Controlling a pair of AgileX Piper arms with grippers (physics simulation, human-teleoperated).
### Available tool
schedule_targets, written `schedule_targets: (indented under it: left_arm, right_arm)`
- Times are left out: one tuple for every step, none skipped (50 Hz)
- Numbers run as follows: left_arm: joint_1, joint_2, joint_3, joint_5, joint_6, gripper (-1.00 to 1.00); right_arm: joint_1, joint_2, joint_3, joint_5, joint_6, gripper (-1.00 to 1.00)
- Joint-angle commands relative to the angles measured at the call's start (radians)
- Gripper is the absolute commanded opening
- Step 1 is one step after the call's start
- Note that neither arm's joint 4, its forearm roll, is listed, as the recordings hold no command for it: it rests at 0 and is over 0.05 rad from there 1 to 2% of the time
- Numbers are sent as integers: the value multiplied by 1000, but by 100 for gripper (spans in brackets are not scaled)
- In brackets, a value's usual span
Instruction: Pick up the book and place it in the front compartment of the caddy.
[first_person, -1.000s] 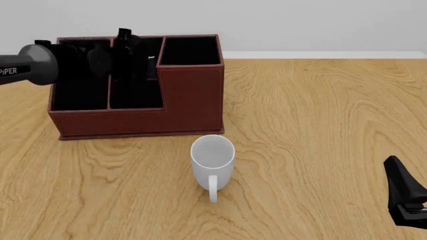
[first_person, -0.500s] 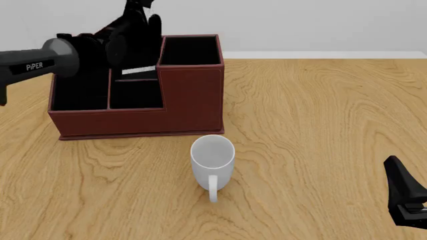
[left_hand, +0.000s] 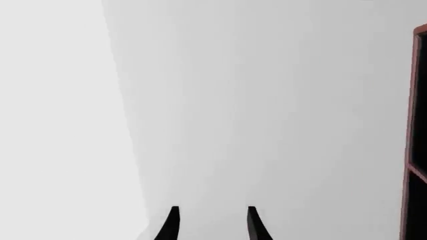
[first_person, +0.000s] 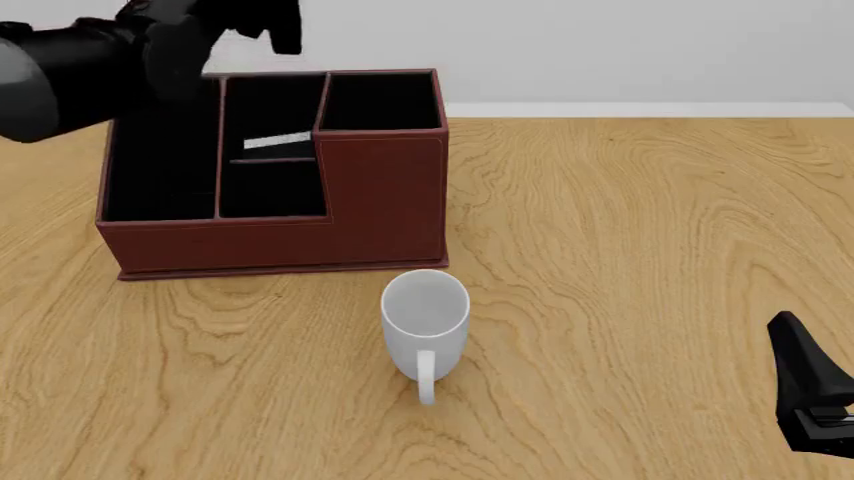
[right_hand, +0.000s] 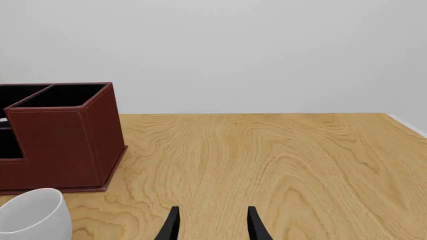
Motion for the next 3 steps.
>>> schedule_targets:
  left_arm:
    - [-31,-298,220,3,-9,100]
    - [-44,-329,238,5,-16,100]
    - [-53,-372,260,13,-26,100]
  right_arm:
    - [0,0,0,0,0,100]
    - [0,0,0,0,0,100]
    - [0,0,0,0,0,100]
